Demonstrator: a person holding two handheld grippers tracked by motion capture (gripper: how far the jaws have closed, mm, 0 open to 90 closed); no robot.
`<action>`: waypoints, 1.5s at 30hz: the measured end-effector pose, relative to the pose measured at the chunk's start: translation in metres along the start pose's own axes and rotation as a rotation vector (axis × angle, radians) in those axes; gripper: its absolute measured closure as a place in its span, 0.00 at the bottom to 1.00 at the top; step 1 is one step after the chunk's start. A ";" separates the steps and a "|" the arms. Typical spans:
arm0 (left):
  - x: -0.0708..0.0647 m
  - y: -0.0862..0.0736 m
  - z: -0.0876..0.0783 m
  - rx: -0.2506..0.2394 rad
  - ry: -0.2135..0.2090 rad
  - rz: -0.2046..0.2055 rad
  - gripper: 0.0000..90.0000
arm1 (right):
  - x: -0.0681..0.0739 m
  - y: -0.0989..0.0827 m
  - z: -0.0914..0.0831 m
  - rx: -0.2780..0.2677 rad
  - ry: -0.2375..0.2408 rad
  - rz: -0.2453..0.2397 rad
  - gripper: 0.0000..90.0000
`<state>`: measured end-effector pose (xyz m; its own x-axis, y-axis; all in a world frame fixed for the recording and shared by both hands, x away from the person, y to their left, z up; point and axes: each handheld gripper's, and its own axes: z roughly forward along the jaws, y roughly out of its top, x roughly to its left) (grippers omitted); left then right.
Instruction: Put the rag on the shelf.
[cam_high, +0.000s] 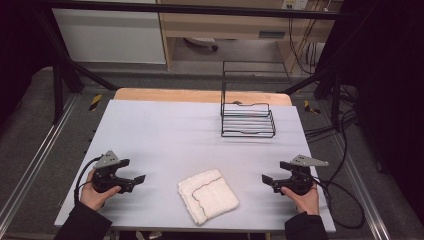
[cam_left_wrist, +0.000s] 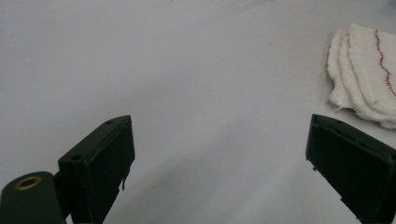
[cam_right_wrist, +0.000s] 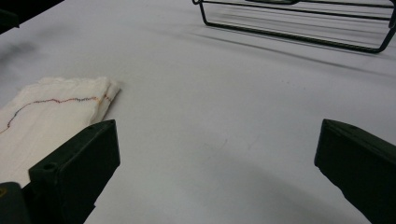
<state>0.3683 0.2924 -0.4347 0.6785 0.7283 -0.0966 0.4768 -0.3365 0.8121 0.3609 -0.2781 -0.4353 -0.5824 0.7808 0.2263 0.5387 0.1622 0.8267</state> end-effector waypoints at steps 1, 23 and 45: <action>0.000 0.000 0.000 0.000 0.000 0.000 0.09 | 0.000 0.000 0.000 0.000 0.000 0.000 0.01; -0.022 0.014 0.010 0.018 -0.016 0.013 0.11 | 0.007 -0.001 0.001 0.023 -0.014 -0.005 0.01; -0.091 0.042 0.063 0.140 -0.099 0.089 0.31 | 0.021 0.002 0.014 0.054 -0.018 -0.025 0.01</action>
<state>0.3618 0.1748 -0.4282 0.7700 0.6318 -0.0892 0.4804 -0.4819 0.7328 0.3583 -0.2530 -0.4355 -0.5853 0.7867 0.1963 0.5567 0.2138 0.8028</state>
